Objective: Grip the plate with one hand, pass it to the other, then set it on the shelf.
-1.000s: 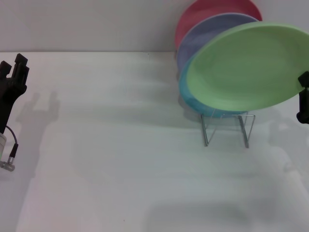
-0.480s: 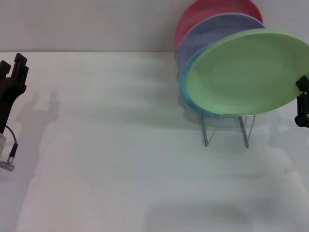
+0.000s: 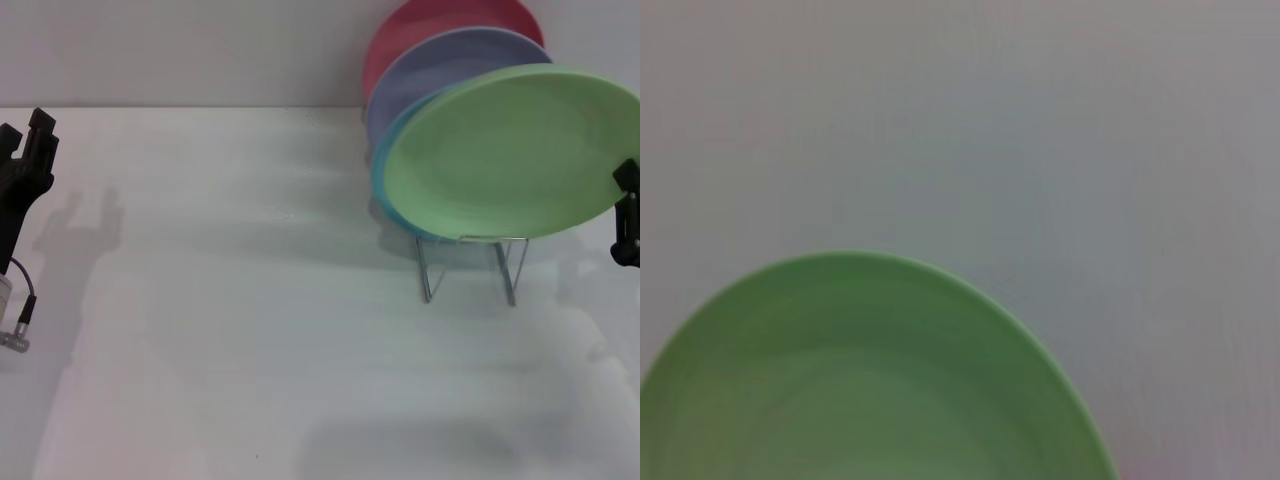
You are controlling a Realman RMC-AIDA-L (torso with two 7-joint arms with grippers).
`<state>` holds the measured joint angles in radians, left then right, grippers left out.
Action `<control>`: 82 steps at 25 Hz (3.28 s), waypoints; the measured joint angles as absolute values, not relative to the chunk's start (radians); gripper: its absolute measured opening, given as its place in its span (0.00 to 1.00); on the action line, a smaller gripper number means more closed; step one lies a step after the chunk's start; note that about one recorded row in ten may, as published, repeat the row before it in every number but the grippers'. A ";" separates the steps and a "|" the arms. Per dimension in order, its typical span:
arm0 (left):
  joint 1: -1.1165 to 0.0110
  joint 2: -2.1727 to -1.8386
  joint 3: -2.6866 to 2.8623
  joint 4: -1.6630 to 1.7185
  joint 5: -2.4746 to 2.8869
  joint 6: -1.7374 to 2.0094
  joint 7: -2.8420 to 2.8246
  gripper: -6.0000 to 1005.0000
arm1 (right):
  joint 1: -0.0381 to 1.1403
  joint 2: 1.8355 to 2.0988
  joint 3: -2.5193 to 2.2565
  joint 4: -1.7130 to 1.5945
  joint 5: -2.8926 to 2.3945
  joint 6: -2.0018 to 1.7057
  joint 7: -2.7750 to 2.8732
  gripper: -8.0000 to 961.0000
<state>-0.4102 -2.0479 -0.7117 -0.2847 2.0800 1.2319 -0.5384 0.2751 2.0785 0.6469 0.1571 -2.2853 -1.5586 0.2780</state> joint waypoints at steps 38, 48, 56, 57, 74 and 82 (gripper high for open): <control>-0.370 -2.026 -0.719 -0.361 2.105 1.233 -0.540 0.58 | 0.262 2.079 0.646 0.124 -2.293 -1.559 0.230 0.03; -0.372 -2.025 -0.719 -0.361 2.105 1.233 -0.540 0.58 | 0.263 2.078 0.636 0.121 -2.300 -1.543 0.230 0.03; -0.372 -2.023 -0.719 -0.365 2.105 1.234 -0.540 0.59 | 0.265 2.074 0.609 0.121 -2.302 -1.544 0.236 0.08; -0.372 -2.023 -0.719 -0.365 2.105 1.234 -0.540 0.59 | 0.266 2.074 0.609 0.119 -2.302 -1.544 0.236 0.09; -0.371 -2.020 -0.721 -0.363 2.105 1.235 -0.540 0.60 | 0.257 2.073 0.613 0.108 -2.317 -1.682 0.294 0.25; -0.377 -2.014 -0.768 -0.307 2.106 1.306 -0.477 0.60 | 0.164 2.069 0.847 0.004 -2.033 -1.955 0.613 0.31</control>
<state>-0.3774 -2.0138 -0.7676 -0.3069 2.1062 1.3062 -0.4771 0.1636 2.0693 0.8467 0.0043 -2.0326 -1.9547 0.6130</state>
